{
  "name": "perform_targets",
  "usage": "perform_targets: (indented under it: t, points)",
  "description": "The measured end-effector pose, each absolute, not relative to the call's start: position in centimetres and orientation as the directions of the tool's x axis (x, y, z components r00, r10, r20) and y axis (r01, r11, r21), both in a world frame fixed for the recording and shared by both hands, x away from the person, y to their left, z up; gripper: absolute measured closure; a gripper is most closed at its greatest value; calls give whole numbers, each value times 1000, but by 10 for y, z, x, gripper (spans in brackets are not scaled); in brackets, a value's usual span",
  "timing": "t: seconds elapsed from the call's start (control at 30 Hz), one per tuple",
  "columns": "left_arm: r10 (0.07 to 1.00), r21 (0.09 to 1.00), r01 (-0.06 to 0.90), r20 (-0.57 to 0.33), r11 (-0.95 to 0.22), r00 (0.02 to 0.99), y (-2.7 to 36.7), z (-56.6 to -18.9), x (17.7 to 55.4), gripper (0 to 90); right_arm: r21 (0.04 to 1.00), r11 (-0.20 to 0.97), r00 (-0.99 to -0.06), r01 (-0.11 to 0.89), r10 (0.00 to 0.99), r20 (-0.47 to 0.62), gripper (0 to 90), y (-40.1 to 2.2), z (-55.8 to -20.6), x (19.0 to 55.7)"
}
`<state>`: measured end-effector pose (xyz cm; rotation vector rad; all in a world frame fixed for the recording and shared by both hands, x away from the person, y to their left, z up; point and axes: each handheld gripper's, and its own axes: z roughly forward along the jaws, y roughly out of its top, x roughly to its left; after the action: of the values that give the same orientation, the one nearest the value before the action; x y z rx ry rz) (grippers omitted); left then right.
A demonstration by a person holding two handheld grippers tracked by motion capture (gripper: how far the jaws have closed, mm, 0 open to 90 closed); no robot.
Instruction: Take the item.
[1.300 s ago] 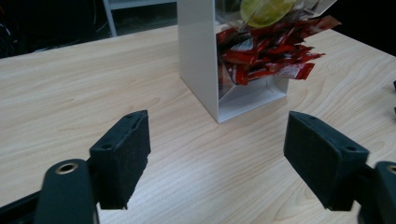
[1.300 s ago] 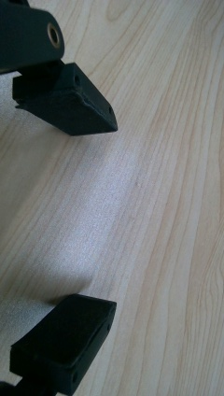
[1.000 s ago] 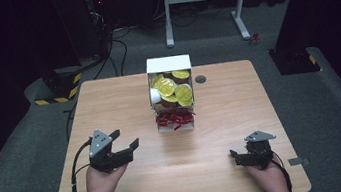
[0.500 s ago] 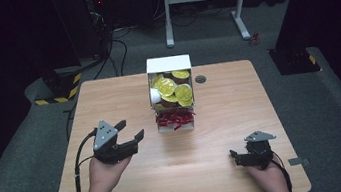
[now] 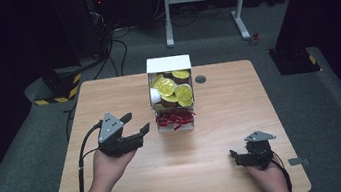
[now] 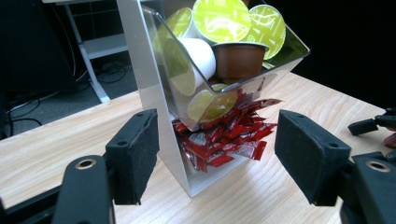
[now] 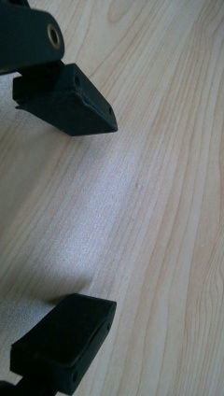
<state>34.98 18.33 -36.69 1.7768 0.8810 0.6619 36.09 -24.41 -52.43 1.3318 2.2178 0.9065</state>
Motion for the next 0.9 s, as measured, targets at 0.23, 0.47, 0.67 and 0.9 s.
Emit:
perform_targets:
  t: [0.23, 0.47, 0.67, 0.9]
  points:
    - [809, 937, 261, 37, -232, 586, 176, -360, 356, 308, 703, 335, -466, 628, 885, -5, 130, -244, -524, 361]
    - [805, 937, 268, 25, -226, 592, 170, -356, 363, 284, 703, 335, -466, 628, 885, -5, 130, -244, -524, 361]
    - [801, 936, 266, 26, -230, 599, 164, -355, 368, 267, 703, 336, -467, 627, 884, -6, 130, -244, -524, 361]
    - [794, 938, 257, 31, -233, 607, 157, -350, 375, 253, 703, 336, -467, 627, 884, -7, 130, -244, -524, 361]
